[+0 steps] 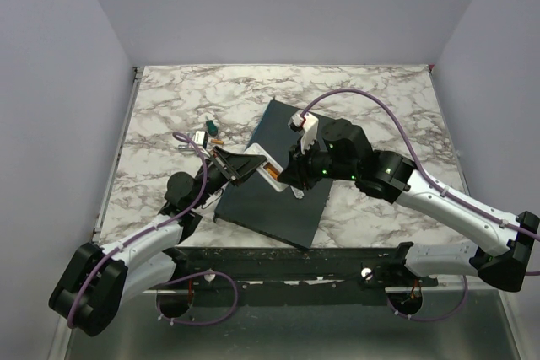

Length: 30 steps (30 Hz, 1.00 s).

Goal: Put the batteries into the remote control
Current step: Load the battery into the remote control.

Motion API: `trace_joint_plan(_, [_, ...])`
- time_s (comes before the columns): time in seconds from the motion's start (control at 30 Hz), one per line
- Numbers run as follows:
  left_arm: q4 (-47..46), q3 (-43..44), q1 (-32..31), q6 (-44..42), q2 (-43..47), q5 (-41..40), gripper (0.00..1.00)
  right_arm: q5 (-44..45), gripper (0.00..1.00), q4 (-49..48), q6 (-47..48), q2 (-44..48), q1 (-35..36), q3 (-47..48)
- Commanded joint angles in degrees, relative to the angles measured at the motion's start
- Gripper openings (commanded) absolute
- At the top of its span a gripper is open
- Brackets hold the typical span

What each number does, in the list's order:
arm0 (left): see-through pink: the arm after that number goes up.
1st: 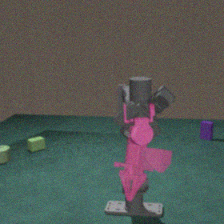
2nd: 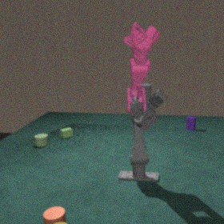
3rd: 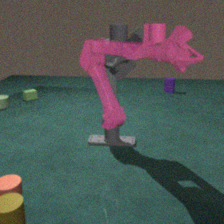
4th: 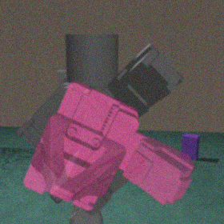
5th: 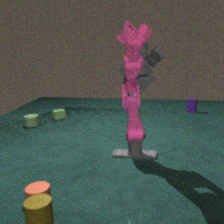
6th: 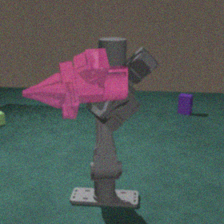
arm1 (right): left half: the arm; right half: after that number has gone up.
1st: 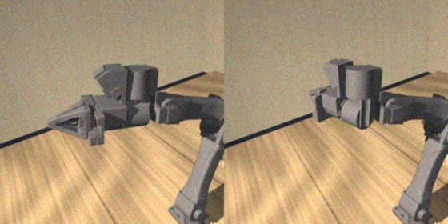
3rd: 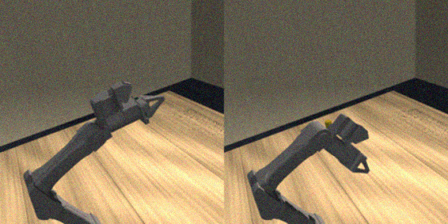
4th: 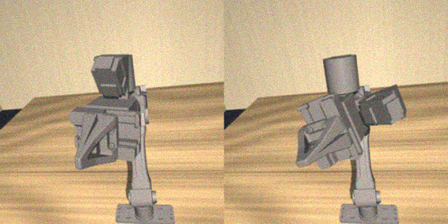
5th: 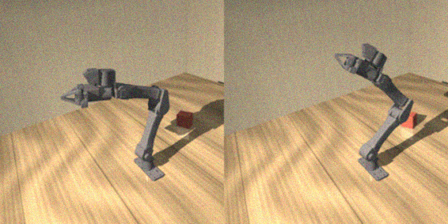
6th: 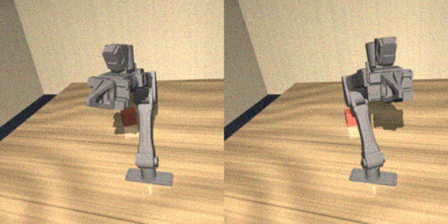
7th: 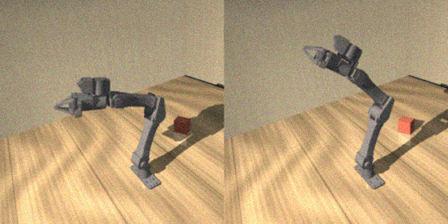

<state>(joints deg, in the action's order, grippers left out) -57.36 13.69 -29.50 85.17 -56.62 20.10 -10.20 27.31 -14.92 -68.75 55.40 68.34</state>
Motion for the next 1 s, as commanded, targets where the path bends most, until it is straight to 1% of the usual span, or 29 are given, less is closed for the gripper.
trace_joint_plan(0.0, [-2.59,1.16,-0.3,0.43,-0.4,0.2,0.0,-1.32,0.2,1.53,0.69,0.28,0.07,-0.22])
trace_joint_plan(0.4, [-3.17,1.14,-0.3,0.61,-0.83,0.27,0.0,-2.1,0.2,1.4,0.78,0.06,0.06,-0.66])
trace_joint_plan(0.7, [-3.54,0.96,-0.3,0.7,-0.92,0.21,0.0,0.63,0.2,1.05,0.71,0.15,0.06,-0.31])
trace_joint_plan(0.97, [-4.03,0.9,-0.3,0.85,-1.01,0.27,0.0,1.05,0.2,0.6,0.77,-0.13,0.06,-0.31])
